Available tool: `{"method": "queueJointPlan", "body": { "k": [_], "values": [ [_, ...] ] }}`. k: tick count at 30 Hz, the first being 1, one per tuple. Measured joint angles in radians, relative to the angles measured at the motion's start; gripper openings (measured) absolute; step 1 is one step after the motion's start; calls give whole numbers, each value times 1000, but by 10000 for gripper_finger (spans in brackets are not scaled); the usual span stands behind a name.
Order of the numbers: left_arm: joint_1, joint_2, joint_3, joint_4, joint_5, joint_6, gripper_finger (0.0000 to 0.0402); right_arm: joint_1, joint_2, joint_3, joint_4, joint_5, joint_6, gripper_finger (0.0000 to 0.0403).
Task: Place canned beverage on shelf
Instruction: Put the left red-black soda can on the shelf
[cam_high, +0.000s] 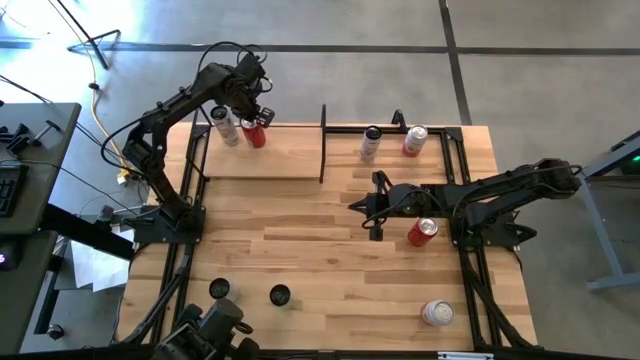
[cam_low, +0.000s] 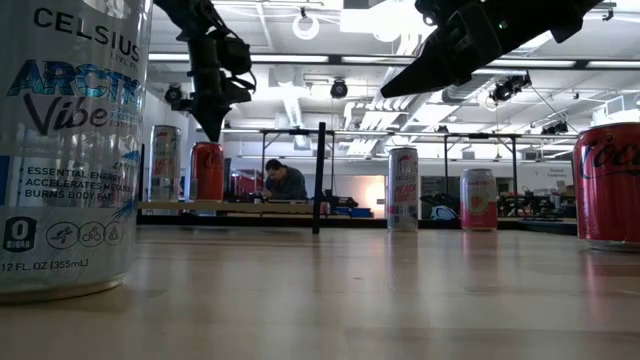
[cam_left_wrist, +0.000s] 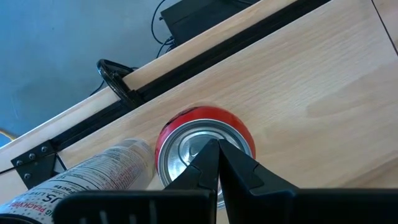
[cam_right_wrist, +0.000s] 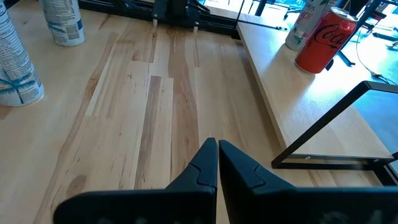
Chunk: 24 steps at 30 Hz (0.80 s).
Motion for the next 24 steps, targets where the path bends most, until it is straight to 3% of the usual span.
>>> {"method": "queueJointPlan", "body": {
  "k": [16,24],
  "values": [
    [-11,35,3,16,-23,32,0,0,0,0,0,0,2,0],
    [-62,37,2,4,-115,315,0,0,0,0,0,0,0,0]
  ]
}}
